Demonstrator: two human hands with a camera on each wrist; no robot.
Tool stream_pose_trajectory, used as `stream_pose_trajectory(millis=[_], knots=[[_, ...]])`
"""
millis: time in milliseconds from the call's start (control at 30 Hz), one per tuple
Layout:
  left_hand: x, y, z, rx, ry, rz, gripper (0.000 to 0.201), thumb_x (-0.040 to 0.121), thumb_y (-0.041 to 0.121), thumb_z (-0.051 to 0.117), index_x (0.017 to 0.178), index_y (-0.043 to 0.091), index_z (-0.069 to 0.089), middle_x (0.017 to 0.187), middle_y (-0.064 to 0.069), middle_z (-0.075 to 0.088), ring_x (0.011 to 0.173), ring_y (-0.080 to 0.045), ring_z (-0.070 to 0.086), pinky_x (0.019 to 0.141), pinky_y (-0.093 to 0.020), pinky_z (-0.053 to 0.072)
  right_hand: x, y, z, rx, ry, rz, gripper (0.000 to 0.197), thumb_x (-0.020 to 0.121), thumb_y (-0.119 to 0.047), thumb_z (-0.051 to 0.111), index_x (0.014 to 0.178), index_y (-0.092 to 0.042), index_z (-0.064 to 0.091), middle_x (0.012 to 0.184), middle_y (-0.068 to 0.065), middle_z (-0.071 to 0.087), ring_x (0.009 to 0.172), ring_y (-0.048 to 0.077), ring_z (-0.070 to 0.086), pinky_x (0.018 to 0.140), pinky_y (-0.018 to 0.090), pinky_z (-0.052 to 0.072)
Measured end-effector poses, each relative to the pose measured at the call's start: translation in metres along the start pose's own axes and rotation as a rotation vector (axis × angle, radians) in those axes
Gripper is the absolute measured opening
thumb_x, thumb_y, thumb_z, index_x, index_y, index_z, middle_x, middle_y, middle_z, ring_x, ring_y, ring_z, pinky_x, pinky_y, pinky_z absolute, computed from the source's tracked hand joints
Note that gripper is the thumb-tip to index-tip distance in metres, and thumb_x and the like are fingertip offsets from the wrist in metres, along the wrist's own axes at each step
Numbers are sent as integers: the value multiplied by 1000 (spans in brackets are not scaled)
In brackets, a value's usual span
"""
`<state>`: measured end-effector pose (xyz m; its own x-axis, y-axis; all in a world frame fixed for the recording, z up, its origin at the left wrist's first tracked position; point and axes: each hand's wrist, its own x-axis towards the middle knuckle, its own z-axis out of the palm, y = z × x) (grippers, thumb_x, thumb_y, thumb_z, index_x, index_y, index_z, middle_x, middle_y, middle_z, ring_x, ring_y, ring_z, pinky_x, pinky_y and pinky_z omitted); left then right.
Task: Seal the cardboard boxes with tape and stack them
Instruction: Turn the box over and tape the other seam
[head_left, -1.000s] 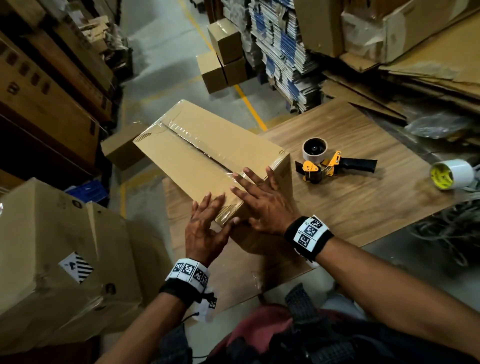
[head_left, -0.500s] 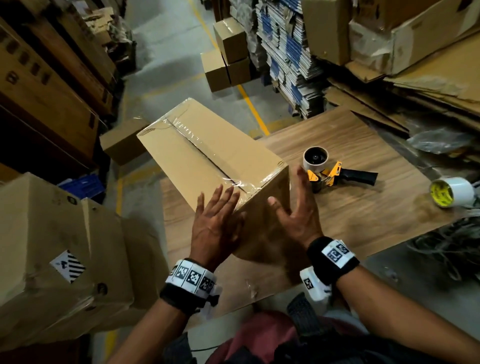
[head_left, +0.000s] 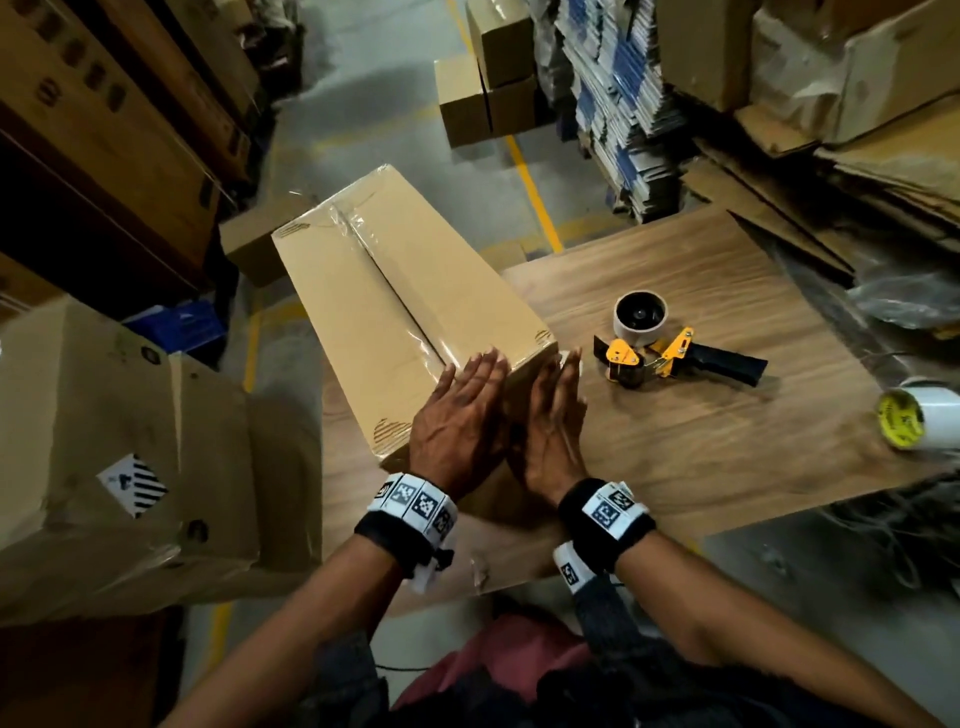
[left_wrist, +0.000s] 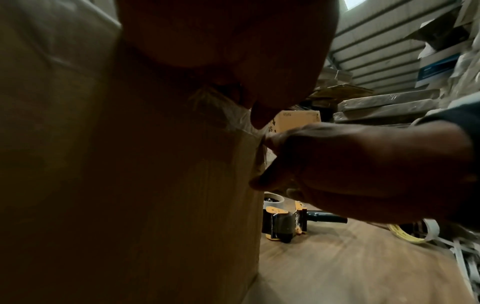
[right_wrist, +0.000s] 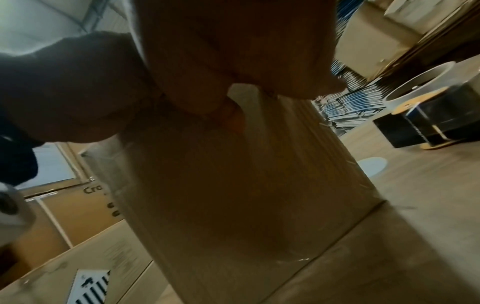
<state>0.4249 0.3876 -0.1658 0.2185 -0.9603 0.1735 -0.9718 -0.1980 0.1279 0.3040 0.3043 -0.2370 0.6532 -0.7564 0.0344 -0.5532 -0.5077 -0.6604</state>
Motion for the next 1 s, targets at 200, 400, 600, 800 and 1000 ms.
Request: stream_pose_trajectory(millis=[200, 400, 600, 800, 1000], knots=[[-3, -1, -1, -42, -46, -49, 68, 100, 44, 38, 160, 12, 38, 167, -8, 35, 154, -19, 35, 123, -41, 35, -11, 16, -19, -286, -55, -99, 120, 73, -19, 74, 164, -10, -6, 162, 25, -33, 152, 46, -26, 119, 74, 3], [-7, -4, -13, -118, 21, -105, 70, 103, 49, 46, 163, 15, 32, 167, -6, 34, 151, -21, 38, 121, -36, 35, -6, 27, -66, 0, 324, -325, 61, 88, -6, 64, 146, -24, 57, 159, 19, 27, 148, 38, 31, 120, 54, 30], [-18, -1, -17, -1, -17, -268, 79, 103, 66, 22, 164, 15, 29, 169, -5, 28, 158, -19, 24, 131, -42, 12, 58, 39, -85, 240, 240, -323, 46, 98, -22, 68, 143, -20, 61, 142, -2, 60, 133, 16, 55, 108, 46, 47], [-20, -3, -9, 61, -110, -311, 78, 100, 68, 21, 163, 23, 34, 168, 1, 33, 155, -15, 30, 130, -45, 9, 72, 42, -91, 318, 106, -292, 49, 89, -44, 70, 129, -68, 54, 108, -8, 78, 97, 5, 75, 79, 44, 62], [-14, -11, -22, -54, -95, -358, 85, 97, 78, 33, 163, 25, 30, 167, 5, 35, 151, -13, 37, 130, -41, 13, 80, 37, -108, 317, -21, -258, 68, 79, -70, 70, 141, -45, 58, 124, -11, 73, 108, 0, 70, 84, 31, 62]])
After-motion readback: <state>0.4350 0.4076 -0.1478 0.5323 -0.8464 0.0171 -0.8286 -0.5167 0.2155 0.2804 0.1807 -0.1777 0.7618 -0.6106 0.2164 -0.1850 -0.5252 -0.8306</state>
